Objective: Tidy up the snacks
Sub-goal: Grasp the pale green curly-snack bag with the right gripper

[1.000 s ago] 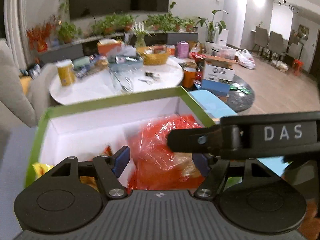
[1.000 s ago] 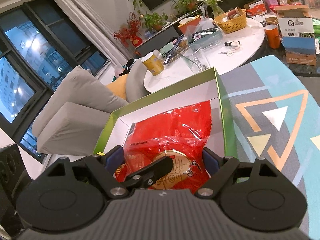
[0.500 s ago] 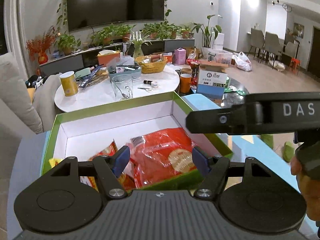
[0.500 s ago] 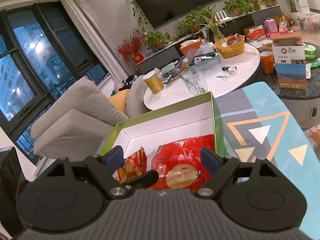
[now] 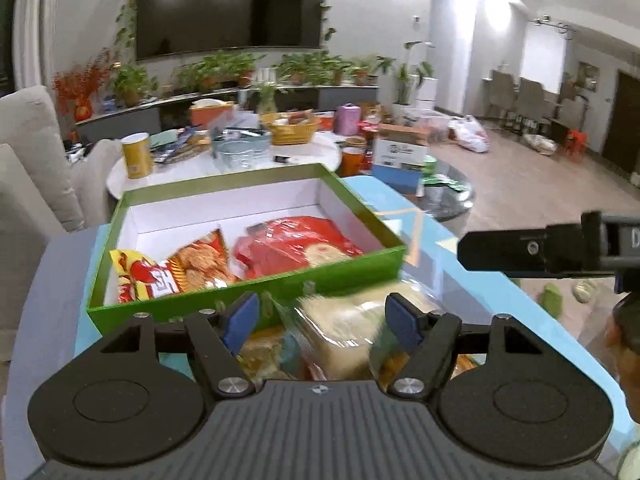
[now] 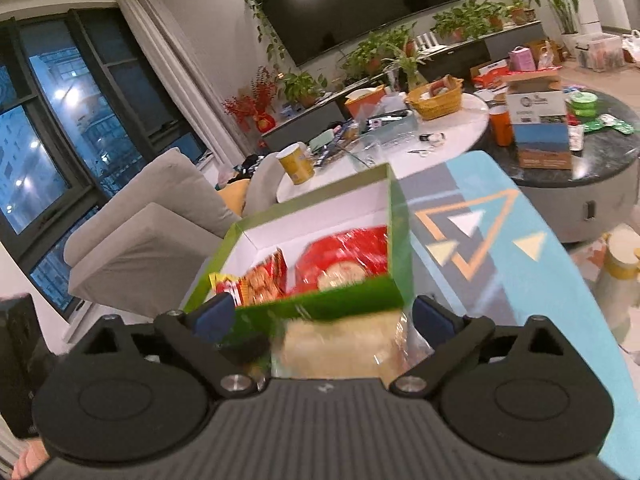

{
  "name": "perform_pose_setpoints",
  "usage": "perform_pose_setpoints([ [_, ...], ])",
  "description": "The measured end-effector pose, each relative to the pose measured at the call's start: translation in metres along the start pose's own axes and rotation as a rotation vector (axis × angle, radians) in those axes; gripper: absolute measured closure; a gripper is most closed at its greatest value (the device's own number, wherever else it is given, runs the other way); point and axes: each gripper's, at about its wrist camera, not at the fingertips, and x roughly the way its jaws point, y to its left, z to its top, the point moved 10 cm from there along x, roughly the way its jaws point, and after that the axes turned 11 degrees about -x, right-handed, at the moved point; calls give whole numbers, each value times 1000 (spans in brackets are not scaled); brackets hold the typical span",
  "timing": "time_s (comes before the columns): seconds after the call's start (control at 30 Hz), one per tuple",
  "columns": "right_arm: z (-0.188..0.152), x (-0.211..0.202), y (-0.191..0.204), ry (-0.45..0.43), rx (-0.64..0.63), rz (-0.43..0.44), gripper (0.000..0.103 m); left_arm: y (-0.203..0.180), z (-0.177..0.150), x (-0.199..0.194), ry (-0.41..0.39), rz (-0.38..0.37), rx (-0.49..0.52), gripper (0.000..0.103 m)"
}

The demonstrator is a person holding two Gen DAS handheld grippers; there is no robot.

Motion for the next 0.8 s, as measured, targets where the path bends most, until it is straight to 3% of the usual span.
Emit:
perform_pose_setpoints([
  [0.37, -50, -33, -18, 42, 69, -64, 40, -27, -31, -26, 20, -64, 123, 32],
  [0.8, -80, -26, -17, 69, 123, -38, 40, -36, -55, -15, 76, -64, 223, 31],
])
